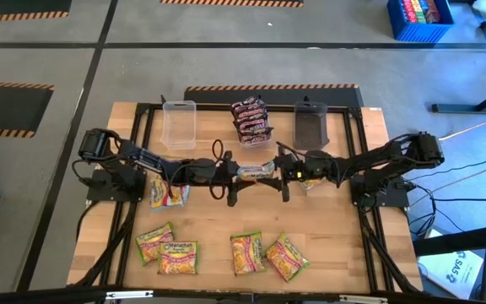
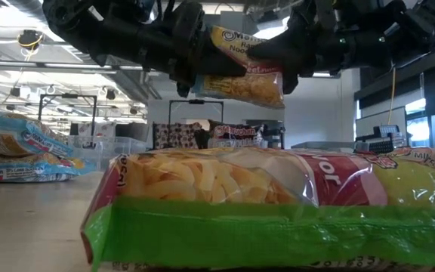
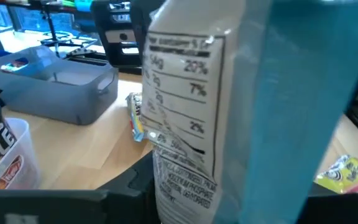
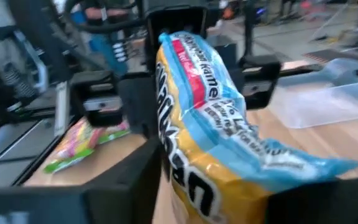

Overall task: Sort Maruchan noodles
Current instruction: Put the blue noodle pack into the black bin

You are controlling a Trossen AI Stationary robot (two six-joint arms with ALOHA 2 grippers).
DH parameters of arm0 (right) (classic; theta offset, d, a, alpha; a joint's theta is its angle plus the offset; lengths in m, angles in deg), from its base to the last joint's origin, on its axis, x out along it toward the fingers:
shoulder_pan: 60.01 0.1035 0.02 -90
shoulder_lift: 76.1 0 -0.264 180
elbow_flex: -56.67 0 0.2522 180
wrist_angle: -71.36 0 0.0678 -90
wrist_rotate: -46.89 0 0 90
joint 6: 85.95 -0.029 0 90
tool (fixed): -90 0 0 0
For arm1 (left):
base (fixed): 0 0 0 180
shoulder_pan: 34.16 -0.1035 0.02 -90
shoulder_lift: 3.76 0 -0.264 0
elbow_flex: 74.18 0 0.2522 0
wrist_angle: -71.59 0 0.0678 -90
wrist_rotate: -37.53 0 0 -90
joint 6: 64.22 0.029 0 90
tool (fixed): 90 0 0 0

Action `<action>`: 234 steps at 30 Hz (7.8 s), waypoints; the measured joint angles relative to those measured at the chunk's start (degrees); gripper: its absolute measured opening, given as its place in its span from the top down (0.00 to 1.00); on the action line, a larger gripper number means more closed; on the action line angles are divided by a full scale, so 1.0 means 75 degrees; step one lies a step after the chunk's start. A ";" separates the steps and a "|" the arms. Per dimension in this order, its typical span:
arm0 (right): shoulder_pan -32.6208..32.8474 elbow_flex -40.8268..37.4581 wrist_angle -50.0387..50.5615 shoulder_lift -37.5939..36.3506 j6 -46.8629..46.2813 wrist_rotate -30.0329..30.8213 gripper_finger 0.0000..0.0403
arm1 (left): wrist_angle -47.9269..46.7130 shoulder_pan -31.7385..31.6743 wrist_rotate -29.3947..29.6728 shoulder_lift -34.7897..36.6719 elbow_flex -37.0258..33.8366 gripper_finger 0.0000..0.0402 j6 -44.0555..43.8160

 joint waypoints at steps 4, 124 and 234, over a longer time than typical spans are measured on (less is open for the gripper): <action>0.0000 0.0006 0.1386 -0.0359 0.0793 0.0012 0.39 | -0.0286 -0.0002 -0.0001 0.0045 -0.0003 0.62 0.0270; -0.7596 0.2480 0.8573 0.0657 0.4084 -0.0495 0.74 | -0.1331 0.0121 0.0050 -0.0058 0.0003 0.34 0.0013; 0.0172 0.1786 0.6484 0.0206 -0.0903 -0.0991 0.70 | -0.1265 0.0179 -0.0131 -0.0061 -0.0003 0.34 -0.0870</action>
